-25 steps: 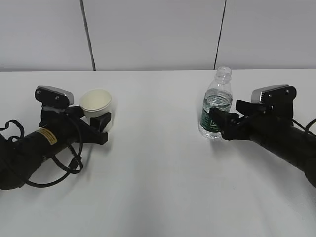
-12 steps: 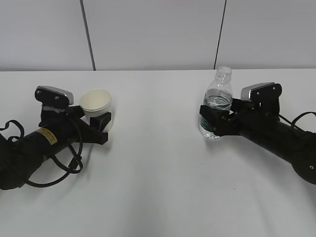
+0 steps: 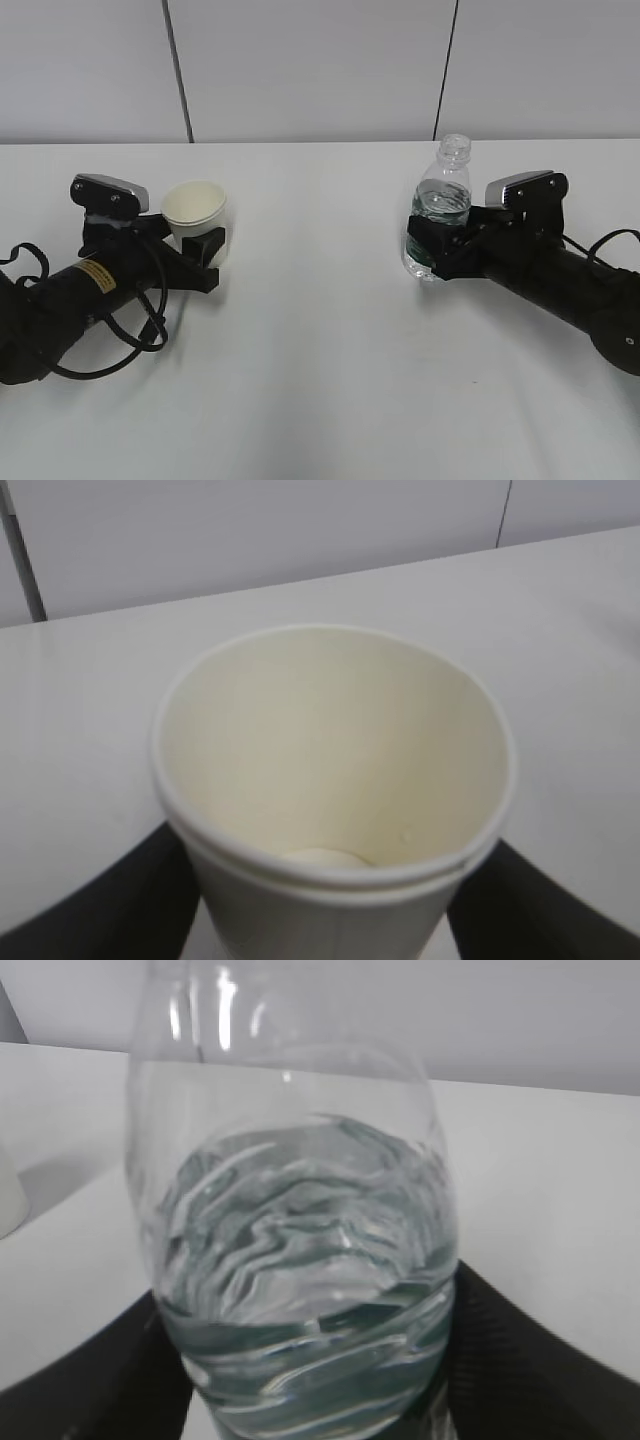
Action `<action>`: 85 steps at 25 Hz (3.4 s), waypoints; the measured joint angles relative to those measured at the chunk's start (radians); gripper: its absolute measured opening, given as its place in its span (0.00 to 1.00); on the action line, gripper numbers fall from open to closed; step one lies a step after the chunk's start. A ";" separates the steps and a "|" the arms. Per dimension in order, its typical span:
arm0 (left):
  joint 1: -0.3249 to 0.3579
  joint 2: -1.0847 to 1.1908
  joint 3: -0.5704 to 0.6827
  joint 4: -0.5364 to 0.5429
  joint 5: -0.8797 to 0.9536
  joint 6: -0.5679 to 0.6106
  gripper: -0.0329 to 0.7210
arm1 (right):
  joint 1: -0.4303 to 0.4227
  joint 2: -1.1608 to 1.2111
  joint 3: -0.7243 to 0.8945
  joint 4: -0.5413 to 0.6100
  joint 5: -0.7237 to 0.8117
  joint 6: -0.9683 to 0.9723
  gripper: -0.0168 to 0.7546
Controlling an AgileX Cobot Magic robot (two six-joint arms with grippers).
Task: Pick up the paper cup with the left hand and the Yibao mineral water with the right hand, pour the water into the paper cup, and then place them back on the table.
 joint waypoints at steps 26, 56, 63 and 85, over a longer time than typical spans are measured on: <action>0.000 0.000 -0.001 0.251 -0.008 -0.113 0.64 | 0.001 0.025 -0.006 0.046 -0.032 -0.047 0.66; -0.130 -0.052 -0.030 0.296 0.001 -0.151 0.63 | 0.001 -0.066 -0.060 -0.084 0.090 -0.060 0.66; -0.130 -0.052 -0.030 0.308 0.001 -0.163 0.63 | 0.001 -0.100 -0.148 -0.165 0.212 -0.060 0.66; -0.172 -0.052 -0.102 0.371 0.001 -0.208 0.63 | 0.001 -0.114 -0.372 -0.453 0.379 -0.060 0.66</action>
